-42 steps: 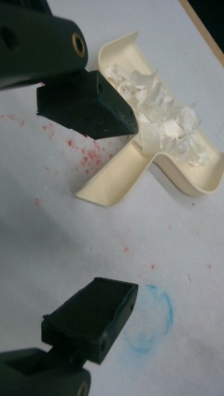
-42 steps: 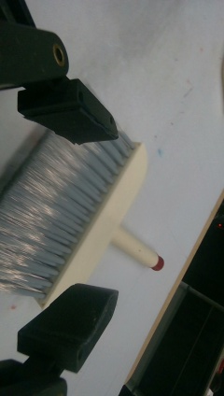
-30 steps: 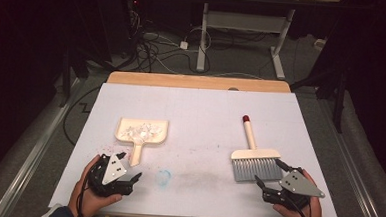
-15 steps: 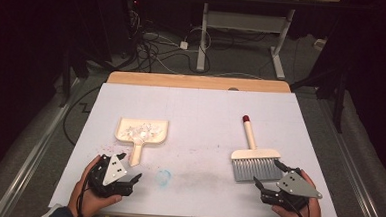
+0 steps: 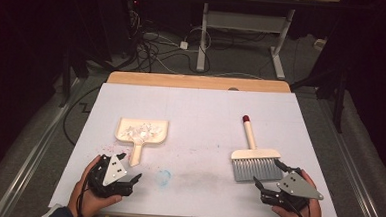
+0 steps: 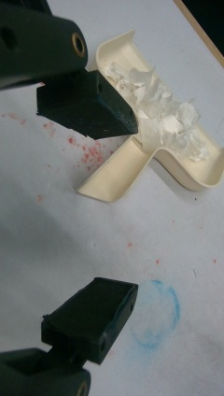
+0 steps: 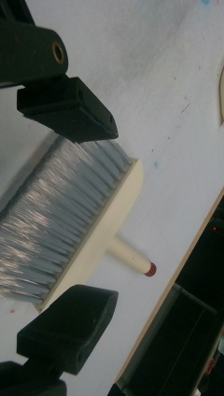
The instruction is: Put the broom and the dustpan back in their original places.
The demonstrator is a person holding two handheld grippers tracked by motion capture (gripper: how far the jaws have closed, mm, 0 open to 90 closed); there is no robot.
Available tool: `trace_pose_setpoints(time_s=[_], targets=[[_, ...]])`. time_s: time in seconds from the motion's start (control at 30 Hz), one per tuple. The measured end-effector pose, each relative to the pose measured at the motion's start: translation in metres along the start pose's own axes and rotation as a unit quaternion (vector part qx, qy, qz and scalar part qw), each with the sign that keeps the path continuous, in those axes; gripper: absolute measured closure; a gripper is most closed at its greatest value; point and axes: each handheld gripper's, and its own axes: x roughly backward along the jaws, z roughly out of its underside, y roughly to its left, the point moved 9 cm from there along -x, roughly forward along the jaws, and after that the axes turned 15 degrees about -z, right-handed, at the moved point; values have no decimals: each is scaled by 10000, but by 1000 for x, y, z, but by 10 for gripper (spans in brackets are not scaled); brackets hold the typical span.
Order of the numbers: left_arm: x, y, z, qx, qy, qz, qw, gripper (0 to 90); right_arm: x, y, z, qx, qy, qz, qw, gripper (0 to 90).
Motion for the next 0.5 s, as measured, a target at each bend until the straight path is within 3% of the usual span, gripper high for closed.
trace_pose_setpoints(time_s=[0.5], targets=[[-3,-1,-2,-58,25,25,10000,204,1,-3,0,-29,-15,20,10000,197]])
